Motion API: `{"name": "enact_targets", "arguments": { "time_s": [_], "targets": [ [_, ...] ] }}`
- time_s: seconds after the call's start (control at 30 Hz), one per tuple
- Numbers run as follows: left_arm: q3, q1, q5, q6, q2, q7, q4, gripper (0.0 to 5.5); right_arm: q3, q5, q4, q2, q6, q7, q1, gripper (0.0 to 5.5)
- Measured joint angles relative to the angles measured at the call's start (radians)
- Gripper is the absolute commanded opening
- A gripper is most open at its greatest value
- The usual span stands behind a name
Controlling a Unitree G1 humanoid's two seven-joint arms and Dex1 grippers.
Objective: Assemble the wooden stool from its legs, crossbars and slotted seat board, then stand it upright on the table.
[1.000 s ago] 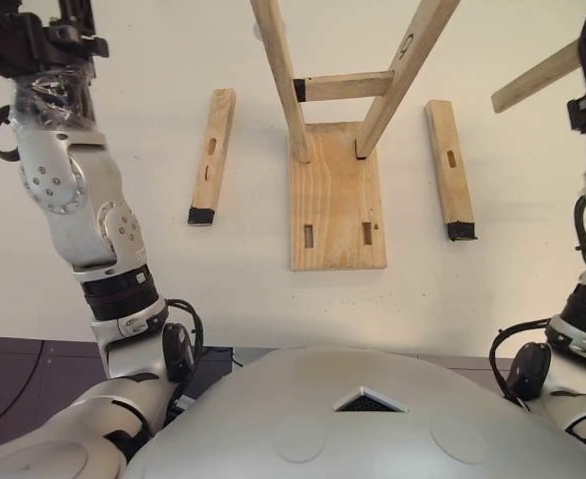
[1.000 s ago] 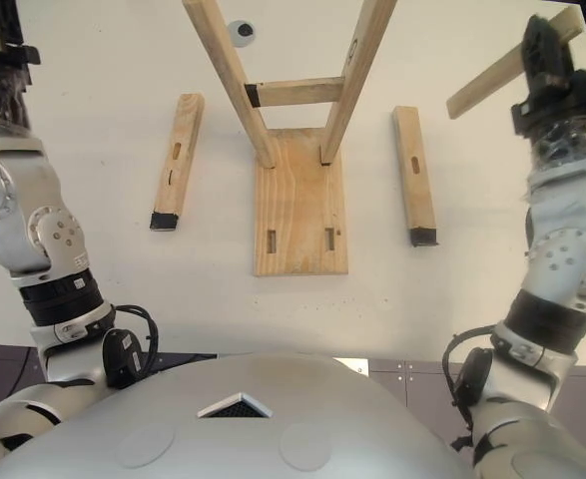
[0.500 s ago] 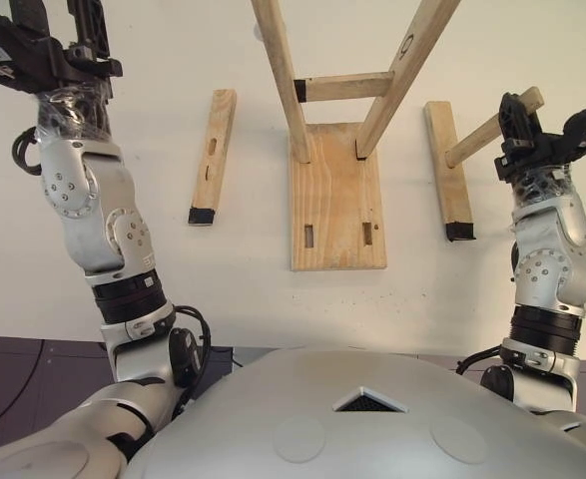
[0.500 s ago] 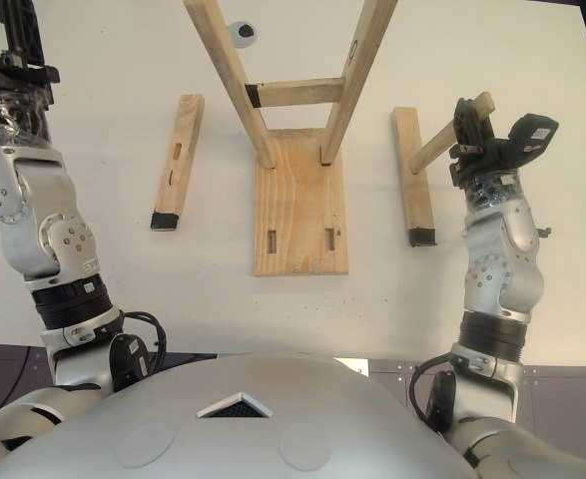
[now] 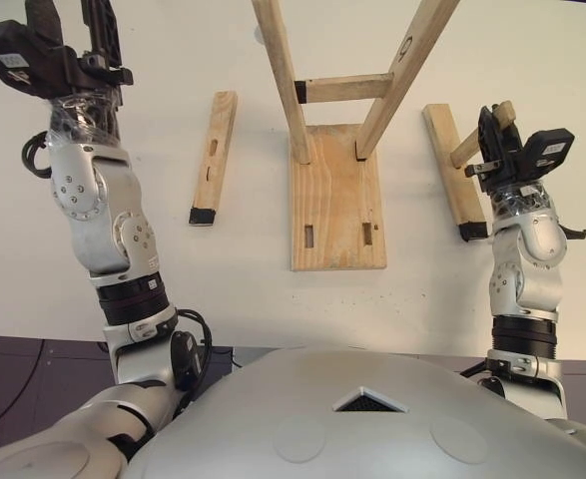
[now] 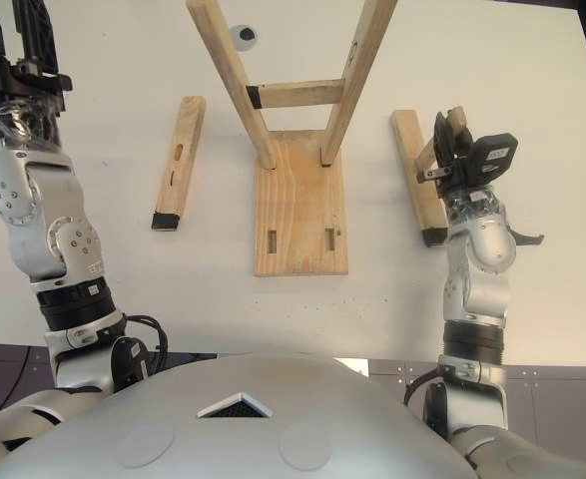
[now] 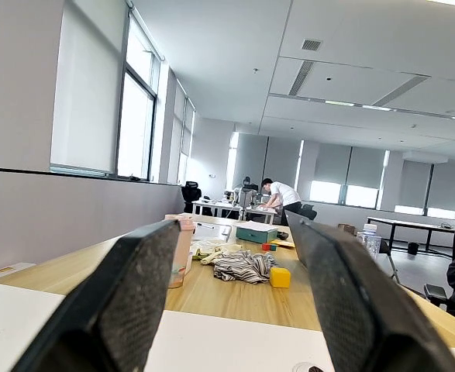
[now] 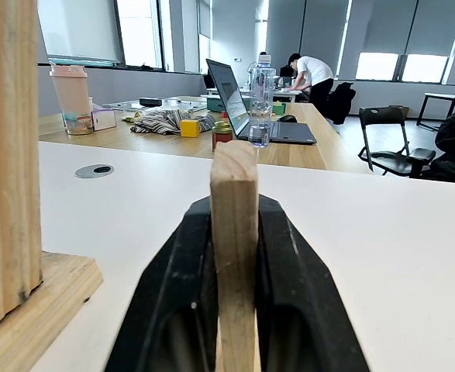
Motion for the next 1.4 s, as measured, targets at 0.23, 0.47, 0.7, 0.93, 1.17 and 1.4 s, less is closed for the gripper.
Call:
{"name": "enact_targets", "arguments": {
  "time_s": [0.23,0.47,0.7,0.93,1.17,1.4],
  "targets": [
    [0.002,0.003,0.001,0.000,-0.001,0.003,0.010,2.83,-0.029,0.017,-0.041,-0.042,0.156,0.035,0.102,1.31],
    [0.000,0.044,0.010,-0.001,-0.023,0.021,0.000,2.83,-0.052,0.053,-0.219,-0.183,0.440,0.101,0.153,2.62],
    [0.001,0.070,0.022,-0.001,-0.032,0.040,-0.013,2.83,0.013,-0.018,-0.280,-0.238,0.636,0.101,0.186,3.00],
    [-0.001,0.072,0.022,0.002,-0.034,0.047,-0.013,2.83,0.023,-0.049,-0.286,-0.269,0.689,0.101,0.166,2.11],
    [-0.044,0.072,-0.120,0.144,-0.037,-0.017,-0.069,2.83,-0.166,0.224,-0.295,-0.138,0.895,0.041,0.037,2.05],
    [-0.195,0.102,-0.654,0.592,0.011,-0.232,-0.274,3.47,-0.385,0.649,-0.324,-0.118,0.968,0.041,-0.260,2.05]
  ]
}}
